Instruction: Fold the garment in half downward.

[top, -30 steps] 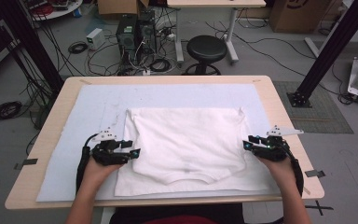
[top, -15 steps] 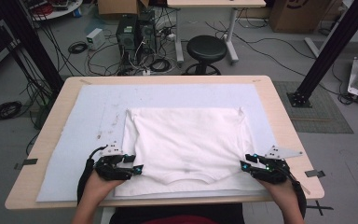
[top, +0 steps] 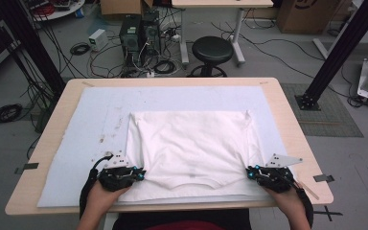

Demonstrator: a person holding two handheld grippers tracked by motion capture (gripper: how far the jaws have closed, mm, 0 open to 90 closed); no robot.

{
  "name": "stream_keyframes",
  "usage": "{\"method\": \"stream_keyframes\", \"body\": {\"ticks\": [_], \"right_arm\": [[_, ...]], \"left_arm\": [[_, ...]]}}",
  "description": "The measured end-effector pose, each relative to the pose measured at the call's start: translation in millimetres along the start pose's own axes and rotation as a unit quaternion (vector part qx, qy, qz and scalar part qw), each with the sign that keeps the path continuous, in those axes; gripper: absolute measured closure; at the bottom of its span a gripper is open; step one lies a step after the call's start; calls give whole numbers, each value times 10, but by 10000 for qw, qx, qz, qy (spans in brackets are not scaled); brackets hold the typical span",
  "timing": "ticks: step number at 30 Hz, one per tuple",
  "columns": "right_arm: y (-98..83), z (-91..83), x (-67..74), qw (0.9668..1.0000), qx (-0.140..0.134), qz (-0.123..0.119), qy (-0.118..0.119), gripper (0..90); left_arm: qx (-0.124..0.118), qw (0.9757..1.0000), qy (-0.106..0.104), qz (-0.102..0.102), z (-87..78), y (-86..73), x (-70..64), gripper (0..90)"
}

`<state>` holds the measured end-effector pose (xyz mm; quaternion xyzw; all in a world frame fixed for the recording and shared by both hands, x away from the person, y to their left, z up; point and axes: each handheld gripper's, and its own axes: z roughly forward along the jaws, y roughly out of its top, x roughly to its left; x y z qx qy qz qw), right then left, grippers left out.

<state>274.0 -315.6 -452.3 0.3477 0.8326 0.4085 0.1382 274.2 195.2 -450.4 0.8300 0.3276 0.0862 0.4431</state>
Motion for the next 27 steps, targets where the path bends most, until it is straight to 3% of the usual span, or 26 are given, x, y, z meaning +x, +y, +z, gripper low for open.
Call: {"method": "stream_keyframes", "body": {"ticks": [3,4,6,7,9,12,14,15,16,19,20,22,27], "right_arm": [[-1,-69,-9,9999,-93,61,37,847],[3,-119,-8,9998,-157,103,64,847],[52,-330,50,9993,-341,35,150,847],[52,-330,50,9993,-341,35,150,847],[57,-396,88,9993,-344,24,166,847],[-39,-302,99,9997,-92,95,195,828],[-77,-255,65,9998,-62,183,110,739],[-77,-255,65,9998,-62,183,110,739],[-67,-275,39,9996,-153,225,75,668],[-39,-311,20,9992,-287,282,-57,600],[-11,-325,-2,9987,-397,303,-108,555],[3,-325,-12,9985,-435,293,-177,531],[66,-314,-44,9979,-489,238,-356,514]], "left_arm": [[-153,9998,-111,-56,-66,1,6,838],[-323,9992,-220,-110,-163,12,-9,838],[-401,9986,-338,-82,-266,24,-35,839],[-413,9984,-391,-61,-309,24,-52,839],[-327,9986,-412,-76,-333,2,-84,838],[-109,9988,-458,-150,-240,-78,-90,777],[-3,9987,-428,-277,-188,-115,-58,649],[-8,9988,-379,-322,-188,-119,-36,649],[-205,9987,-262,-394,-219,-109,-9,564],[-349,9984,-193,-405,-262,-80,20,471],[-486,9979,-97,-406,-287,-40,43,452],[-521,9980,-54,-364,-293,-18,60,446],[-716,9967,54,-378,-267,85,132,396]]}}
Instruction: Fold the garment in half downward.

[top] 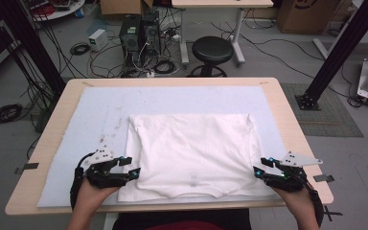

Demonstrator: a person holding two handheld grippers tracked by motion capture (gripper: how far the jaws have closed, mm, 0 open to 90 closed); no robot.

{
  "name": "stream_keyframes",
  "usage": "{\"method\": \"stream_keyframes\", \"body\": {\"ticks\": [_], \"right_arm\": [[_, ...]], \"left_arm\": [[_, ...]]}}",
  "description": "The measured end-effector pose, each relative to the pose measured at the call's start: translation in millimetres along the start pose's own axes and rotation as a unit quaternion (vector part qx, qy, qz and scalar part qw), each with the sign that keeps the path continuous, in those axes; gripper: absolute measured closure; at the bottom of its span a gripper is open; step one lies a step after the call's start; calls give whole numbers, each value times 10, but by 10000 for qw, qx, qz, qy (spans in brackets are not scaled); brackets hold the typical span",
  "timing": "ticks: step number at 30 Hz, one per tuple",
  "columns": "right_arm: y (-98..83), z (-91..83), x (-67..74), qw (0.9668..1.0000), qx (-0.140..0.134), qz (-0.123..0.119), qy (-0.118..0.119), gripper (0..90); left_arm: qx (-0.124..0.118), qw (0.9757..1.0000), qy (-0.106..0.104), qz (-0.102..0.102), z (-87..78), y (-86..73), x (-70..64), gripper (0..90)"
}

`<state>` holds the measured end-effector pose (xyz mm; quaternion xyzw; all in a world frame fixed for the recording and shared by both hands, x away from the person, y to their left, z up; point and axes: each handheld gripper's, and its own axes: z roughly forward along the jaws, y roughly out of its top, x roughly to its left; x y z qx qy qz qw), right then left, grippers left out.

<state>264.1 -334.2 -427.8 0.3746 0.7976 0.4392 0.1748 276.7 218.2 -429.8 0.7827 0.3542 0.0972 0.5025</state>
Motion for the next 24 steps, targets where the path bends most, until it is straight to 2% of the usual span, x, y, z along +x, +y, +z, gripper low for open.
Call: {"method": "stream_keyframes", "body": {"ticks": [6,9,18,24], "right_arm": [[127,-65,-36,9998,-181,-69,-112,493],[194,-63,-55,9995,-234,-119,-153,480],[312,163,-100,9994,-312,-160,-59,427],[351,252,-169,9991,-418,-84,-56,356]], "left_arm": [[-158,9998,109,47,44,132,45,373],[-201,9997,96,90,60,194,46,372],[-243,9995,173,105,131,262,73,354],[-226,9991,365,74,143,224,139,328]]}}
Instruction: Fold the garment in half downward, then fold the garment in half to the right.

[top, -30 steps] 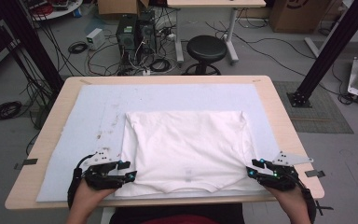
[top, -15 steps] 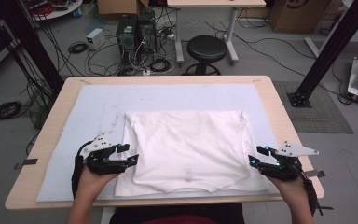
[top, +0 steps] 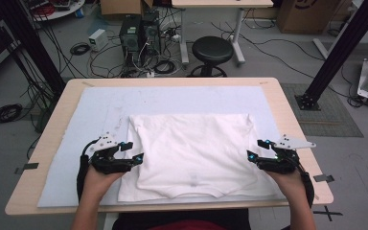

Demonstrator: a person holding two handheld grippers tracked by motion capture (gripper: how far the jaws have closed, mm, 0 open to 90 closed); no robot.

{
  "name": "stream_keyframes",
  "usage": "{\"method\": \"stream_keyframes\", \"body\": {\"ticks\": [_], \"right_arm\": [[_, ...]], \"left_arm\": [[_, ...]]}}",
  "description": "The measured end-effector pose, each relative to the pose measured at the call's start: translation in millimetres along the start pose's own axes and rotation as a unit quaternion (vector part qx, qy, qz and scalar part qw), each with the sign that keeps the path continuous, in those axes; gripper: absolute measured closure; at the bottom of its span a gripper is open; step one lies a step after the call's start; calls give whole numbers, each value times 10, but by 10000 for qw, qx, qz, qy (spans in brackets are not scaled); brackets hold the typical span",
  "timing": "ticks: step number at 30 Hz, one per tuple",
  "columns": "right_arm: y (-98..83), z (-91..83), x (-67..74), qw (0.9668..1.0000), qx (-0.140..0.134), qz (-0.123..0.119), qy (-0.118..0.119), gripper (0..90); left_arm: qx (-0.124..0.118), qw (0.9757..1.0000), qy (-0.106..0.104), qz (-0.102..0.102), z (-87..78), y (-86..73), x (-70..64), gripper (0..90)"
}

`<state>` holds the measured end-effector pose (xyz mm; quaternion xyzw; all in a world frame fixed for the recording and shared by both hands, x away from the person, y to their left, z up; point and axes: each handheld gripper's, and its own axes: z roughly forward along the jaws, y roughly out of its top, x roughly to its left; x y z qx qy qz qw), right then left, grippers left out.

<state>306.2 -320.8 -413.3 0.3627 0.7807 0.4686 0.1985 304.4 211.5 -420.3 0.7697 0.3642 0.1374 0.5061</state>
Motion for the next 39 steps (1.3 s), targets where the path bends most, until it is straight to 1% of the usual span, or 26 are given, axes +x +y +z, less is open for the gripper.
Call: {"method": "stream_keyframes", "body": {"ticks": [2,3,7,11,15,21,26,30,34,39], "right_arm": [[13,24,-22,10000,-66,17,39,332],[21,35,-27,9999,-77,55,34,317],[54,78,-54,9998,-152,101,46,293],[87,121,-50,9998,-166,95,28,266],[105,158,-27,9998,-196,83,31,257],[132,159,-24,9999,-153,58,54,254],[138,125,-33,9998,-187,50,32,254],[127,98,-39,9998,-189,81,-11,254],[126,108,-27,9998,-156,98,17,254],[173,159,-27,9998,-161,5,73,254]], "left_arm": [[-8,10000,-12,-20,-11,-15,28,325],[-62,10000,11,-45,-15,-20,39,318],[-100,9999,98,-86,-37,-18,85,279],[-93,9999,73,-50,-59,-23,93,263],[-106,9999,26,-65,-60,-26,87,260],[-36,10000,4,-44,-29,-23,68,260],[13,10000,1,-33,-16,-21,62,260],[102,9999,43,-47,-5,-26,65,260],[174,9997,100,-107,-17,-58,69,260],[310,9993,168,-155,-52,-121,61,260]]}}
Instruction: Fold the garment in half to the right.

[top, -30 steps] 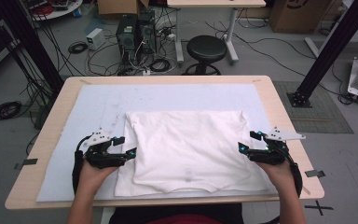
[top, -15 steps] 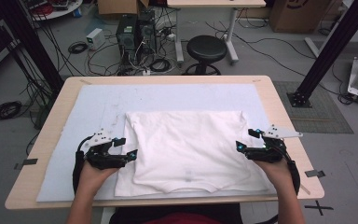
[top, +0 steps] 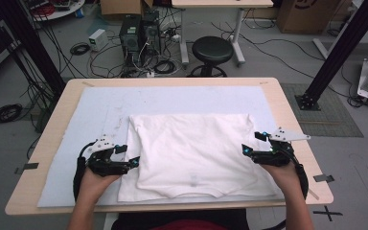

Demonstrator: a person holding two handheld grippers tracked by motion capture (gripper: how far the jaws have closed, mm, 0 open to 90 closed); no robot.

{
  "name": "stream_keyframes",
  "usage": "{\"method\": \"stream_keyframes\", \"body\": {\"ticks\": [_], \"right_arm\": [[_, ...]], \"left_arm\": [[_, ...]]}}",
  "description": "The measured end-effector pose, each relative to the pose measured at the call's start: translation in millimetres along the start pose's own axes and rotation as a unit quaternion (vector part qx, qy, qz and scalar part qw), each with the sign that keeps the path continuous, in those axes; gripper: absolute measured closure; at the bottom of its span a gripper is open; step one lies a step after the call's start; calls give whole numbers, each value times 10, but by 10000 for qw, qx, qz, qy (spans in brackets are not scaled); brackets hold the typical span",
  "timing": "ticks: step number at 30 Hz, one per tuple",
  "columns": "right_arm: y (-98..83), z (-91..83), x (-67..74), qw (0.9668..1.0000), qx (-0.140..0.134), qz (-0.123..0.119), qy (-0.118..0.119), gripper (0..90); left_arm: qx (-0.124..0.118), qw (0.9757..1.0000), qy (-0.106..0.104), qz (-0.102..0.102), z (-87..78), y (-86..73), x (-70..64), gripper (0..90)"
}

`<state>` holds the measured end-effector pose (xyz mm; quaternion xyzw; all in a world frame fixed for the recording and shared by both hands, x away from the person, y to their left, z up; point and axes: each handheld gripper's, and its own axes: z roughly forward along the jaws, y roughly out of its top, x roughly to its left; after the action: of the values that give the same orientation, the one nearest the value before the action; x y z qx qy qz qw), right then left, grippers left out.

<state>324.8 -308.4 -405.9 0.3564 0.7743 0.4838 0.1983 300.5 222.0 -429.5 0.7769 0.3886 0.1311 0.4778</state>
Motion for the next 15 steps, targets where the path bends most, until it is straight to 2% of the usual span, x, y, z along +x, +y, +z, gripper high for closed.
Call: {"method": "stream_keyframes", "body": {"ticks": [6,10,13,14,15], "right_arm": [[47,108,-41,10000,37,-35,55,254],[57,178,-173,9992,250,-28,-313,259],[78,239,-378,9977,334,260,-533,267],[78,239,-378,9977,334,260,-533,267],[91,272,-455,9968,406,300,-619,270]], "left_arm": [[85,9999,99,-99,-49,-97,-3,260],[155,9997,109,-178,-33,-147,26,260],[137,9996,83,-231,15,-140,44,260],[137,9996,83,-231,15,-140,44,260],[157,9996,34,-218,65,-117,36,260]]}}
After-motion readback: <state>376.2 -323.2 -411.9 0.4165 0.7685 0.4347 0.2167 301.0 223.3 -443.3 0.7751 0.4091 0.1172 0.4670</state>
